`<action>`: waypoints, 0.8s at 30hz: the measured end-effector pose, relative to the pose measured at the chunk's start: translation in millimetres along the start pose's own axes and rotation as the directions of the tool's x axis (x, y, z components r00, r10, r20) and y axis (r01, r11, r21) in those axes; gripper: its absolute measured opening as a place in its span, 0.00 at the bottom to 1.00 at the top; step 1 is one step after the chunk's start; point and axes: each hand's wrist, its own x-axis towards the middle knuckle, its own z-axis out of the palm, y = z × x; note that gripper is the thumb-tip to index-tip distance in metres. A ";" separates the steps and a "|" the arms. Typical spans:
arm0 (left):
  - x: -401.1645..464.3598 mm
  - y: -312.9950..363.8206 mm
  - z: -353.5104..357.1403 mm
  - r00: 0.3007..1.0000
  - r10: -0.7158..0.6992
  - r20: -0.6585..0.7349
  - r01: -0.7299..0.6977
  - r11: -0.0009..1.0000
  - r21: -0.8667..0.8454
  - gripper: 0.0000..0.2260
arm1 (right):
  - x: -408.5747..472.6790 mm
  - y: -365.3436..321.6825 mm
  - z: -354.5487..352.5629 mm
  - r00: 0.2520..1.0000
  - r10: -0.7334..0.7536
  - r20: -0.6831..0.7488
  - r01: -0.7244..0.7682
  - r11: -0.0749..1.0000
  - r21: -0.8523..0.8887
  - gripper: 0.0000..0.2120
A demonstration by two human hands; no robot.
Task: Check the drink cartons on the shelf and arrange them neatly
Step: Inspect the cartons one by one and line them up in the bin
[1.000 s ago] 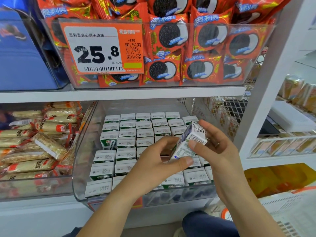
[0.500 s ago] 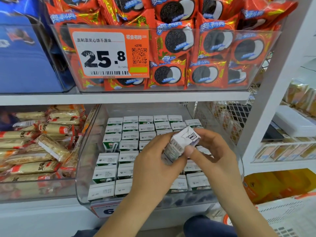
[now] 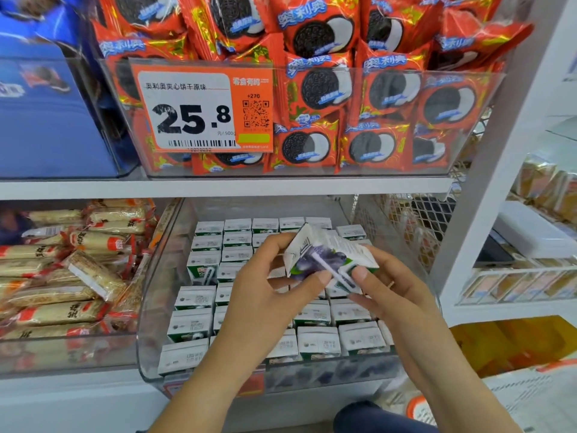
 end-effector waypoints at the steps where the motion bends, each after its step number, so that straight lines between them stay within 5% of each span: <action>1: 0.6 -1.3 -2.1 1.000 0.007 -0.022 -0.005 0.996 0.085 0.17 | -0.7 -0.8 -0.1 0.998 -0.060 -0.009 0.059 0.996 -0.071 0.18; 4: 1.1 -3.2 -3.8 0.996 0.059 -0.060 -0.042 0.965 0.257 0.21 | -4.1 -0.3 1.7 0.977 -0.214 -0.016 0.204 0.950 -0.237 0.18; 13: 0.8 -4.5 -2.9 0.985 0.147 -0.088 -0.118 0.954 0.277 0.22 | -6.4 2.2 3.2 0.949 -0.313 -0.048 0.281 0.902 -0.326 0.20; 24: 2.7 -7.3 2.8 0.993 -0.113 -0.032 0.114 0.992 0.049 0.19 | 2.2 5.3 -3.5 0.995 -0.013 -0.100 -0.003 0.989 -0.150 0.20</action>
